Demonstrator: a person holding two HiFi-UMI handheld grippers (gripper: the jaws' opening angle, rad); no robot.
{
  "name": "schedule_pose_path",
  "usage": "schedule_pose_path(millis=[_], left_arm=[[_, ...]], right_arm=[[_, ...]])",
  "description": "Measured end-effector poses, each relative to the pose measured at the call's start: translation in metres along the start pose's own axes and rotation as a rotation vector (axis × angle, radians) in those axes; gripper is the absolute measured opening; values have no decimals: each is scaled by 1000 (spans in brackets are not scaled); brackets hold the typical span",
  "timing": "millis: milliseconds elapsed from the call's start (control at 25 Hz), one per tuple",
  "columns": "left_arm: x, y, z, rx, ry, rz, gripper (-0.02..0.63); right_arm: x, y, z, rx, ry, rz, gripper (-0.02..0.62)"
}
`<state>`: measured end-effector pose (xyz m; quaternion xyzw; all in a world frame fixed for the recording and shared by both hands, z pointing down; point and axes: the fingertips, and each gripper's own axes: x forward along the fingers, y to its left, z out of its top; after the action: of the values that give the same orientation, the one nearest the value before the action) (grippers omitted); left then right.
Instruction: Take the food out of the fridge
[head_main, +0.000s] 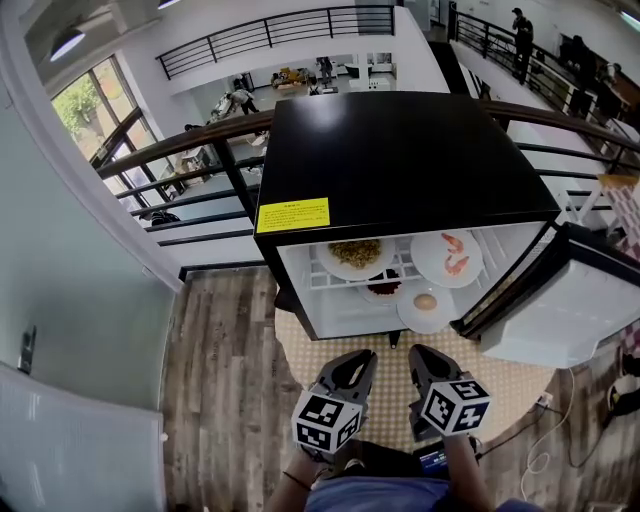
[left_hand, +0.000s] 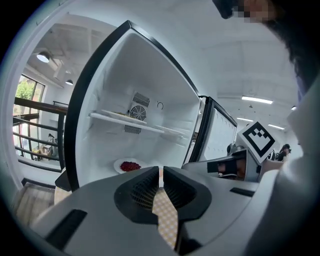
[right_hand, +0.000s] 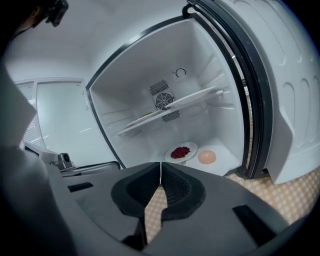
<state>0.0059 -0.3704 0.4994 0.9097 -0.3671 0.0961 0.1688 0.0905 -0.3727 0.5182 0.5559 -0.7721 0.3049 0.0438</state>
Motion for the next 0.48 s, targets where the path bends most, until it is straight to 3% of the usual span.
schedule_pose_path(millis=[360,480], left_arm=[[46,0,-33,-33,79,-41,31],[62,-2,-46,-46,106,-63,48]], right_arm=[[31,-63,-26,47,66,-72,18],[42,-78,-35,107,87,-79,18]])
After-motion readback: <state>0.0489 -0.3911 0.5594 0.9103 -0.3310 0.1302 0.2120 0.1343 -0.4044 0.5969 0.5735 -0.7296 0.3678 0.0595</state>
